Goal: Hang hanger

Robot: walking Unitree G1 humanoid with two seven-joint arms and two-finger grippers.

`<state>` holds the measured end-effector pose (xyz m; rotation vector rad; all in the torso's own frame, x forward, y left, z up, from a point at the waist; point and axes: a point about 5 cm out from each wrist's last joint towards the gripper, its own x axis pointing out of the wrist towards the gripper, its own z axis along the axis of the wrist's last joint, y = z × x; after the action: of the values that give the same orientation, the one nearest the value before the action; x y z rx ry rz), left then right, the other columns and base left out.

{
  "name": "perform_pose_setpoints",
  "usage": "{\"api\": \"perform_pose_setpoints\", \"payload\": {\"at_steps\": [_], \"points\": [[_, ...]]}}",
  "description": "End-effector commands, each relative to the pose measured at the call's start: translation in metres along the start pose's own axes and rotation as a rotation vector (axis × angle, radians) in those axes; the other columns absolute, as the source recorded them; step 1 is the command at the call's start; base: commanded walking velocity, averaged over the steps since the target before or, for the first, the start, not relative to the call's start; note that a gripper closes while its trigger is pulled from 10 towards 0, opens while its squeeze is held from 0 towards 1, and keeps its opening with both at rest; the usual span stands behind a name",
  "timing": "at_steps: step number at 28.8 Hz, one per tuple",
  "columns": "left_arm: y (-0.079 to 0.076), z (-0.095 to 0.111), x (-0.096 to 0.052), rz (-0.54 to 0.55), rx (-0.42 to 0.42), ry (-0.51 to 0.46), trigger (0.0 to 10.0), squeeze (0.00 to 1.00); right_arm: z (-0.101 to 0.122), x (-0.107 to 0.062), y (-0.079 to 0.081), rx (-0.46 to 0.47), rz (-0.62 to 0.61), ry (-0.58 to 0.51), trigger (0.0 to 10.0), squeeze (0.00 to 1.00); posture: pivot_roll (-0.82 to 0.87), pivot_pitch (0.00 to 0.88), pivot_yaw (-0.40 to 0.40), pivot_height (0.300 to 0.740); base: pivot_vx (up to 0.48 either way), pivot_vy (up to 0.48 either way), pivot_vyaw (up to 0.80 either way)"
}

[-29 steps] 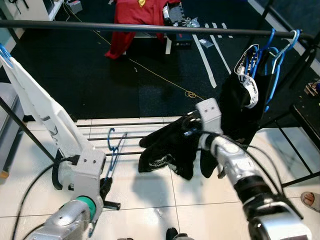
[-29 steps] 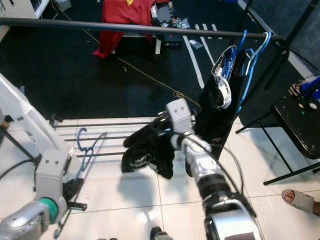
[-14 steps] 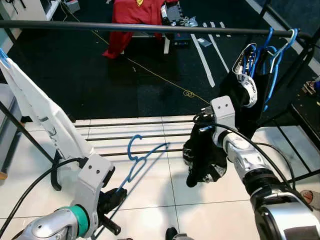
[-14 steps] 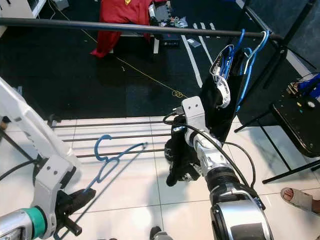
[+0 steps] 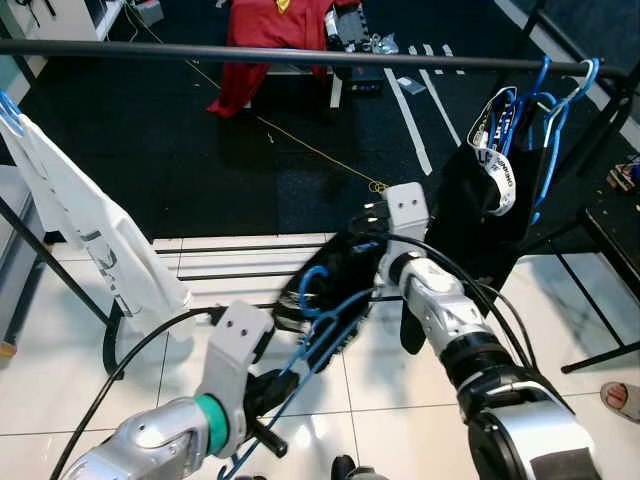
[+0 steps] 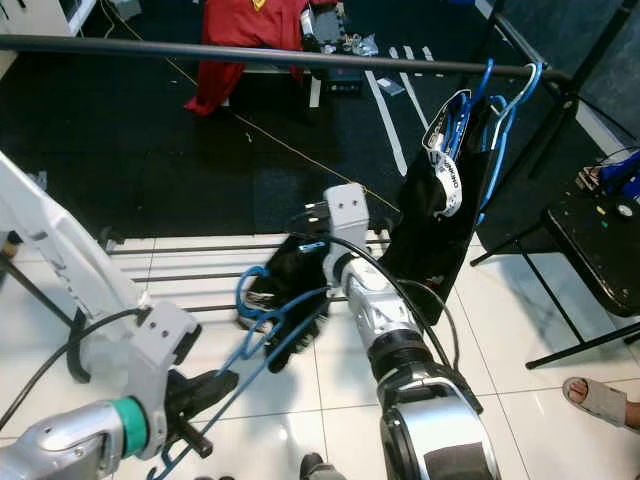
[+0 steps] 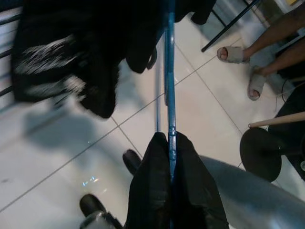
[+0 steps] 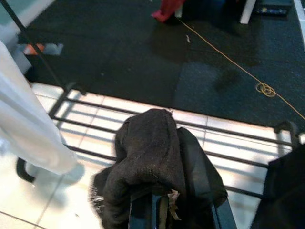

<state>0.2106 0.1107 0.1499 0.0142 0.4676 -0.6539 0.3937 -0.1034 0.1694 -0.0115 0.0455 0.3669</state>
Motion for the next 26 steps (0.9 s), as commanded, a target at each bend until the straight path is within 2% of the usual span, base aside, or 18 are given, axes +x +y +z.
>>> {"api": "perform_pose_setpoints", "payload": {"at_steps": [1,2,3,4,7,8,9,10,12,13,16,19,22,23,24,26], "points": [[0.002,-0.006,0.003,0.019,-0.011,0.024,10.0,0.00,0.011,0.002,0.003,0.012,0.015,-0.035,0.0,0.00,-0.02,0.186,0.020,0.740,0.000,0.000,0.00],[0.006,-0.005,0.003,0.041,-0.005,0.023,10.0,0.00,0.012,0.002,0.003,-0.005,0.021,-0.041,0.0,0.00,-0.02,0.185,0.013,0.740,0.000,0.000,0.00],[0.013,-0.001,-0.005,0.056,0.002,0.001,10.0,0.00,0.004,-0.004,-0.012,-0.110,-0.035,-0.015,0.0,0.00,-0.03,0.184,0.009,0.740,0.000,0.000,0.00],[0.012,0.004,-0.013,0.020,-0.013,-0.043,10.0,0.00,-0.005,-0.009,-0.024,-0.132,-0.081,0.020,0.0,0.00,-0.02,0.184,0.010,0.740,0.000,0.000,0.00],[0.011,0.008,-0.019,-0.007,-0.022,-0.075,10.0,0.00,-0.010,-0.013,-0.032,-0.137,-0.111,0.043,0.0,0.00,-0.02,0.184,0.010,0.740,0.000,0.000,0.00],[0.008,0.012,-0.030,-0.071,-0.035,-0.134,10.0,0.00,-0.020,-0.020,-0.045,-0.146,-0.166,0.078,0.0,0.00,-0.02,0.184,0.016,0.740,0.000,0.000,0.00],[0.008,0.012,-0.030,-0.071,-0.035,-0.134,10.0,0.00,-0.020,-0.020,-0.045,-0.146,-0.166,0.078,0.0,0.00,-0.02,0.184,0.016,0.740,0.000,0.000,0.00],[0.008,0.012,-0.044,-0.107,-0.037,-0.162,10.0,0.00,-0.031,-0.030,-0.064,-0.145,-0.247,0.115,0.0,0.00,-0.02,0.187,0.020,0.740,0.000,0.000,0.00],[0.007,0.002,-0.064,-0.132,0.017,-0.123,10.0,0.00,-0.042,-0.050,-0.094,-0.143,-0.378,0.143,0.0,0.00,-0.01,0.188,0.025,0.740,0.000,0.000,0.00],[0.008,-0.003,-0.071,-0.143,0.037,-0.094,10.0,0.00,-0.042,-0.057,-0.103,-0.137,-0.416,0.139,0.0,0.00,-0.01,0.190,0.034,0.740,0.000,0.000,0.00],[0.008,-0.007,-0.077,-0.159,0.056,-0.070,10.0,0.00,-0.040,-0.061,-0.111,-0.134,-0.438,0.128,0.0,0.00,-0.01,0.191,0.039,0.740,0.000,0.000,0.00],[0.012,-0.004,-0.075,-0.136,0.066,-0.075,10.0,0.00,-0.039,-0.062,-0.111,-0.131,-0.435,0.119,0.0,0.00,-0.01,0.190,0.042,0.740,0.000,0.000,0.00],[0.033,0.013,-0.042,0.090,0.073,-0.119,10.0,0.00,-0.043,-0.055,-0.092,-0.123,-0.361,0.097,0.0,0.00,-0.01,0.185,0.041,0.740,0.000,0.000,0.00],[0.036,0.016,-0.036,0.139,0.077,-0.123,10.0,0.00,-0.045,-0.054,-0.087,-0.121,-0.343,0.095,0.0,0.00,-0.01,0.185,0.041,0.740,0.000,0.000,0.00],[0.036,0.016,-0.036,0.139,0.077,-0.123,10.0,0.00,-0.045,-0.054,-0.087,-0.121,-0.343,0.095,0.0,0.00,-0.01,0.185,0.041,0.740,0.000,0.000,0.00],[0.045,0.039,-0.008,0.303,0.012,-0.226,10.0,0.00,-0.055,-0.049,-0.058,-0.108,-0.238,0.088,0.0,0.00,-0.03,0.180,0.034,0.740,0.000,0.000,0.00]]}}
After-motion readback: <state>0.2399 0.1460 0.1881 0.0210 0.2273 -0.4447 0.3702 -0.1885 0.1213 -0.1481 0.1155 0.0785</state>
